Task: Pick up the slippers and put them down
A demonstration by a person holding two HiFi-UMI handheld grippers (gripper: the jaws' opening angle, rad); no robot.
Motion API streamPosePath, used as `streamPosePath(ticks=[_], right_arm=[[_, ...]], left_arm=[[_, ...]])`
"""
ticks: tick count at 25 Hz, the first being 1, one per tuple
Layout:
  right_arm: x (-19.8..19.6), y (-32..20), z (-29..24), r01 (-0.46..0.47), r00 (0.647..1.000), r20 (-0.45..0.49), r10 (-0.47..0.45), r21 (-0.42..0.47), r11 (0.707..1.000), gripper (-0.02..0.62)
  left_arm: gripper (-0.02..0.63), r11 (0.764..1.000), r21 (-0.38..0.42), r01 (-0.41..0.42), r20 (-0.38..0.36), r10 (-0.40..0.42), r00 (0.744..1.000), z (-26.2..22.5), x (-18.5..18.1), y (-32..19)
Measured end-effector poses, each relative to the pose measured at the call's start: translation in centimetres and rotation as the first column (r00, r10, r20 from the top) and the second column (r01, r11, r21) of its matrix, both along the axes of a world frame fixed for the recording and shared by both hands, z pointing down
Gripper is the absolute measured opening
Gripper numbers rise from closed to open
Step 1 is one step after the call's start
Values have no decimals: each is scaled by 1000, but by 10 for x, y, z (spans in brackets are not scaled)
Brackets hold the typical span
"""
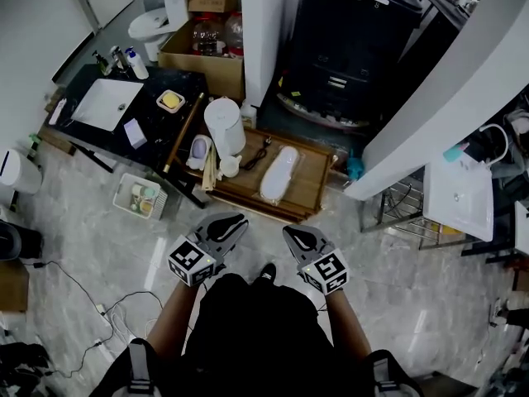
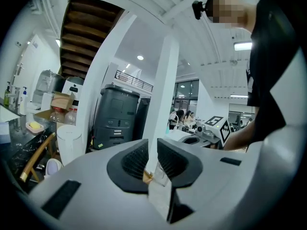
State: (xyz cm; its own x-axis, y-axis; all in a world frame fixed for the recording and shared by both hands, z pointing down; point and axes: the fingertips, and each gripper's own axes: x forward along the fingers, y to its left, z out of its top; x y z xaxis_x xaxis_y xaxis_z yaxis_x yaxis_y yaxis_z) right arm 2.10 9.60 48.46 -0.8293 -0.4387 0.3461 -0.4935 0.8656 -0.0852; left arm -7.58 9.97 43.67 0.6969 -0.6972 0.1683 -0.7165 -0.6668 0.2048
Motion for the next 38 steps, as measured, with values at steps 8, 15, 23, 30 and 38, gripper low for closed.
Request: streamPosePath(ticks=[8, 15, 23, 30, 38], right_arm=[[19, -12, 9, -7, 1000, 0, 7, -25, 1000, 9], [22, -24, 13, -31, 999, -13, 31, -34, 999, 9], [22, -52, 23, -77, 996, -46, 74, -49, 996, 9], [10, -88, 31, -123, 992, -50, 120, -72, 990, 9], [-10, -116, 67, -117, 987, -124, 103, -111, 987, 9]], left_arm=[[64, 1000, -10, 1, -7, -2, 1000, 6, 20, -10], [64, 1000, -22, -10, -17, 10, 1000, 15, 19, -26], [64, 997, -63, -50, -38, 48, 998, 27, 14, -63], [64, 989, -86, -123, -14, 123, 992, 41, 9, -104], [64, 964, -162, -212, 3, 215, 977, 77, 8, -143]])
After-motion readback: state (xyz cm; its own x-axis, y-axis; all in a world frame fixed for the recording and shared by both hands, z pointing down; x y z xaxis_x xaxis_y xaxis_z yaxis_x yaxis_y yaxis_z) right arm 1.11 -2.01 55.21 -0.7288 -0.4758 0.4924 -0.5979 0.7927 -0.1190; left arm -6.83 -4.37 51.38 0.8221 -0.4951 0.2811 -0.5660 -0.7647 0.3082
